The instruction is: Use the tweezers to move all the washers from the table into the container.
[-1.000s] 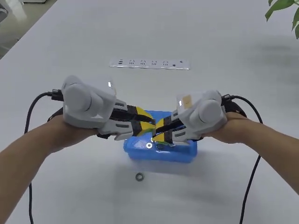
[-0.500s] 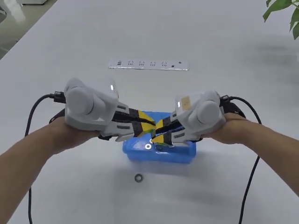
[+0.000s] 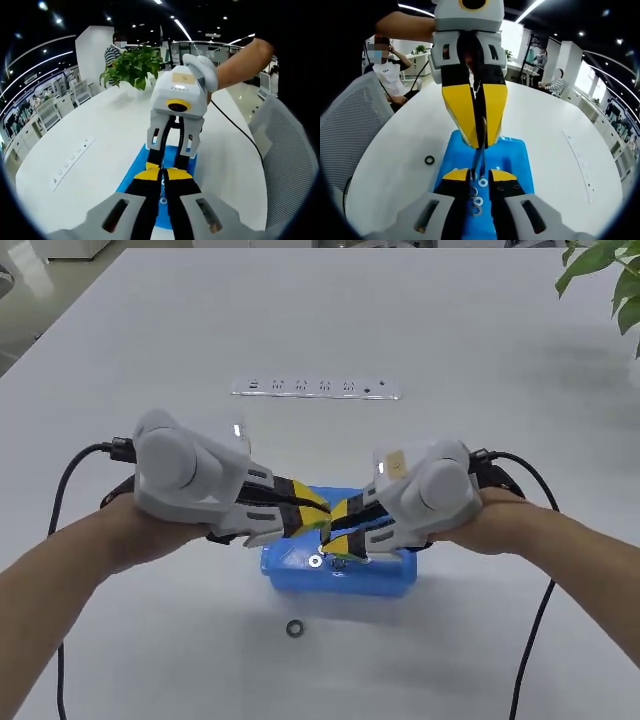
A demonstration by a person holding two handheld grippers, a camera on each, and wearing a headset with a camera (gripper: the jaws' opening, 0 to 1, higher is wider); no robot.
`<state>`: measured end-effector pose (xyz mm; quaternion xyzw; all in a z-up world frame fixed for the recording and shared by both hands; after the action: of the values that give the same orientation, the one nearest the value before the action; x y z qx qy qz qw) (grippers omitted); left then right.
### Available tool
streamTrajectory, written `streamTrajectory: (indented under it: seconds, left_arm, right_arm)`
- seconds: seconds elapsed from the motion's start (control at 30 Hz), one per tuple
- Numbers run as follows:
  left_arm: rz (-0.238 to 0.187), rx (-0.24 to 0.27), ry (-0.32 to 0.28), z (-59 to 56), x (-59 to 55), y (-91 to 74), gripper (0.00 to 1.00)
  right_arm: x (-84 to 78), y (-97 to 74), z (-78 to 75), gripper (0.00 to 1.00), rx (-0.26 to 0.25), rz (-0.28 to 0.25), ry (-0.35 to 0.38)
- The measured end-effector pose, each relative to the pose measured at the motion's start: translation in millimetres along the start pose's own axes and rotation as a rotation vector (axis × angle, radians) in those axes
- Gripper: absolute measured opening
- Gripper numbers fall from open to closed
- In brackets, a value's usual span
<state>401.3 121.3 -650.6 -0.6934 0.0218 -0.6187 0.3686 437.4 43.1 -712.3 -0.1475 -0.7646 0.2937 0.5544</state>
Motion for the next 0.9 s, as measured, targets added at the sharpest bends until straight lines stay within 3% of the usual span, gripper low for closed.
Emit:
streamTrajectory:
  seconds: [0.43, 0.9]
  left_arm:
    - [-0.016, 0.012, -0.004, -7.1, 8.9, -11.5, 0.06]
    - [-0.032, 0.039, -0.013, -21.1, 17.5, -32.6, 0.06]
  right_arm:
    - [10.9, -14.5, 8.0, 0.28, -0.031, -0.011, 0.062]
    - [9.6, -43.0, 20.6, 0.44, -0.101, 0.009, 0.125]
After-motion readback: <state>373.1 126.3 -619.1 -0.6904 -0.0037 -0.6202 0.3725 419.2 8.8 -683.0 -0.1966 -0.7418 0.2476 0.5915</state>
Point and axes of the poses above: the centre of the closed fingertips' face, and the gripper's own axes: y roughly forward along the fingers, z roughly to its left, x roughly out of its top, the point moved 7 cm from there along -y, roughly backward along the fingers, and after that the axes turned 4 degrees about -y, right-handed, at the moved point
